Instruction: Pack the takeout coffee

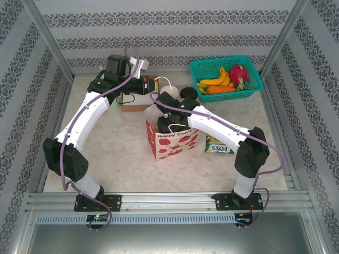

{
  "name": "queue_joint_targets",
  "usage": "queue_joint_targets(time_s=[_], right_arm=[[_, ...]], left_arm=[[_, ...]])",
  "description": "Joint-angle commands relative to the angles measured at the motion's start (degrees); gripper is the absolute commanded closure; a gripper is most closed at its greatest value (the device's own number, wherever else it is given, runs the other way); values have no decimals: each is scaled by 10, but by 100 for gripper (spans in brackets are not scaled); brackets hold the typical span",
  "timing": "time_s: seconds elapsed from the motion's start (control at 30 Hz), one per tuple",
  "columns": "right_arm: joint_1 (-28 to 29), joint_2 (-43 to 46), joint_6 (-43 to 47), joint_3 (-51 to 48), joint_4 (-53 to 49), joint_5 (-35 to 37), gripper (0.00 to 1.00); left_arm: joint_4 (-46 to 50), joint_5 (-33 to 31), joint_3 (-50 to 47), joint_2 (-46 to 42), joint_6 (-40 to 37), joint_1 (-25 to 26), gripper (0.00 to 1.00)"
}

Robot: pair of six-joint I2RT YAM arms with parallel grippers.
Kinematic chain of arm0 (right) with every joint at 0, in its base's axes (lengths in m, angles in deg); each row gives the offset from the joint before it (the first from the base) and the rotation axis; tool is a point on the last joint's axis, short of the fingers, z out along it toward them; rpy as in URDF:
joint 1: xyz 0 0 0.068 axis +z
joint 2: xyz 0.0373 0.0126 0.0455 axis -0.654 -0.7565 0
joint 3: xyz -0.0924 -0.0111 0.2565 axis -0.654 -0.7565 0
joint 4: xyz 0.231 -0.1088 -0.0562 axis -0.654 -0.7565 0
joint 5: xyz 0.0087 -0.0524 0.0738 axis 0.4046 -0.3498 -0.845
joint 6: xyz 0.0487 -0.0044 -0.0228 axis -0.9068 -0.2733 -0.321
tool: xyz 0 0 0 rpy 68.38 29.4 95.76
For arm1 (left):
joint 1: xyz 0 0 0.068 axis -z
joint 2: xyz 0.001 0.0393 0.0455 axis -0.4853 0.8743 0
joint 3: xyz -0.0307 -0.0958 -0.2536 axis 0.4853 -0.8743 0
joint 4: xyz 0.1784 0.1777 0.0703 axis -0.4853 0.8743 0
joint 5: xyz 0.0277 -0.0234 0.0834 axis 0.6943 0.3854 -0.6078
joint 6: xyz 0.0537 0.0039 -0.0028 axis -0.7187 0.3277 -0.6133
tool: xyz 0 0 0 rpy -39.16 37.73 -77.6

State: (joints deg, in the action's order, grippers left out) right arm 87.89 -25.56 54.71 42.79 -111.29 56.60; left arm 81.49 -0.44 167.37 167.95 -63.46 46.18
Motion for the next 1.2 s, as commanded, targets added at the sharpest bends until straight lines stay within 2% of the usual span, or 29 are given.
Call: queue_joint_targets(time_s=[0.0, 0.37, 0.73, 0.9, 0.93, 1.07, 1.17], right_arm=[[6, 35, 15, 4, 24, 20, 50], [5, 91, 30, -5, 63, 27, 42], [-1, 157, 53, -42, 148, 16, 35], [-9, 189, 85, -63, 196, -8, 27], [-12, 195, 99, -65, 203, -14, 21], [-33, 211, 177, -61, 220, -36, 8], [-63, 211, 243, -61, 230, -70, 5]], left_arm=[[14, 13, 15, 6, -8, -3, 100], [13, 12, 9, 1, -6, -3, 100], [14, 12, 8, 0, -7, -3, 100], [12, 16, 6, -2, -9, -3, 100], [12, 17, 7, -2, -10, -3, 100], [14, 19, 8, -1, -12, -3, 100], [14, 27, 10, 0, -15, -3, 100]])
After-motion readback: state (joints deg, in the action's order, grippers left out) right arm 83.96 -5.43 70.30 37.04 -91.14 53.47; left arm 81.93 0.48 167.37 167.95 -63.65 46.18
